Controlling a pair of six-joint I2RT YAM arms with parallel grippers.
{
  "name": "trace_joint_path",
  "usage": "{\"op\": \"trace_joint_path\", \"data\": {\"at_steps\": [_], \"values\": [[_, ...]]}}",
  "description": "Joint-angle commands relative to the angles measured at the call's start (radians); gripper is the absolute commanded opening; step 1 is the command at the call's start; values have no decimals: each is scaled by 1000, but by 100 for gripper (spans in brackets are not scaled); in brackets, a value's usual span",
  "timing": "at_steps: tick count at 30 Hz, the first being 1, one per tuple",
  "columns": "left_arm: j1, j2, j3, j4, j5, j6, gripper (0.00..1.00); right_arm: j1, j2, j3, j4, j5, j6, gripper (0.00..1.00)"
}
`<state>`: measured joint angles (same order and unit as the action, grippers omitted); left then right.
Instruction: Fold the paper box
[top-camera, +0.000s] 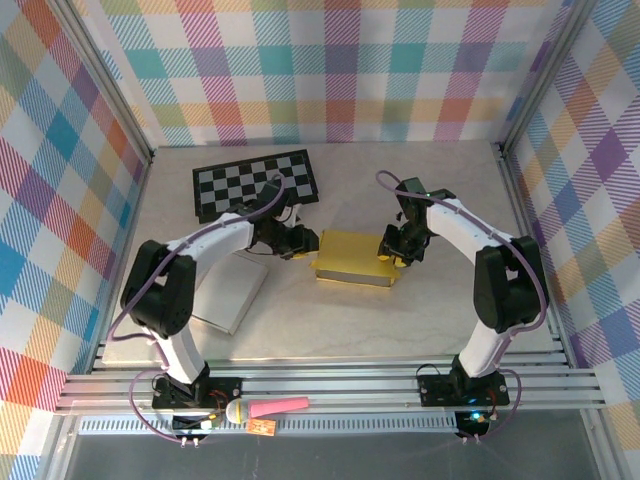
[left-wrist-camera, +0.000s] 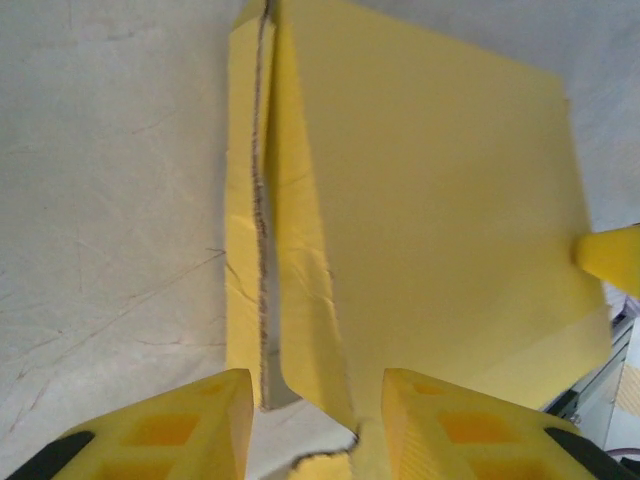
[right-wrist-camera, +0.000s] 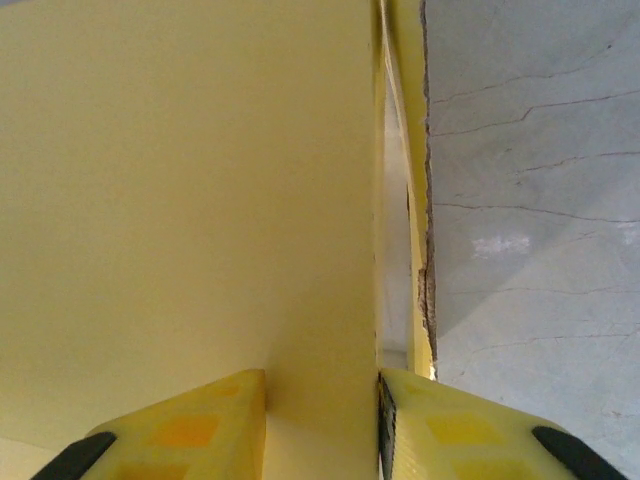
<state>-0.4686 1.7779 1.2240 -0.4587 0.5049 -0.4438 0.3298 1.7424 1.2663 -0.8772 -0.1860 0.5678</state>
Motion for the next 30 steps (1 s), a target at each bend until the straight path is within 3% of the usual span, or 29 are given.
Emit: {"op": "trace_joint_path", "data": {"at_steps": [1,10,22,30], "values": [[-12,38,48,-2,44,42,40,6,19,23,-28,23,-31,35],[-34,78,36,45,40,43,45,6,28,25,-32,28,-41,35],[-52,121,6,62,14,57,33,5,30,28,-47,40,-59,36],[-68,123,11,14,-32,88,33,6,21,20,-81,91,-101,47]]}}
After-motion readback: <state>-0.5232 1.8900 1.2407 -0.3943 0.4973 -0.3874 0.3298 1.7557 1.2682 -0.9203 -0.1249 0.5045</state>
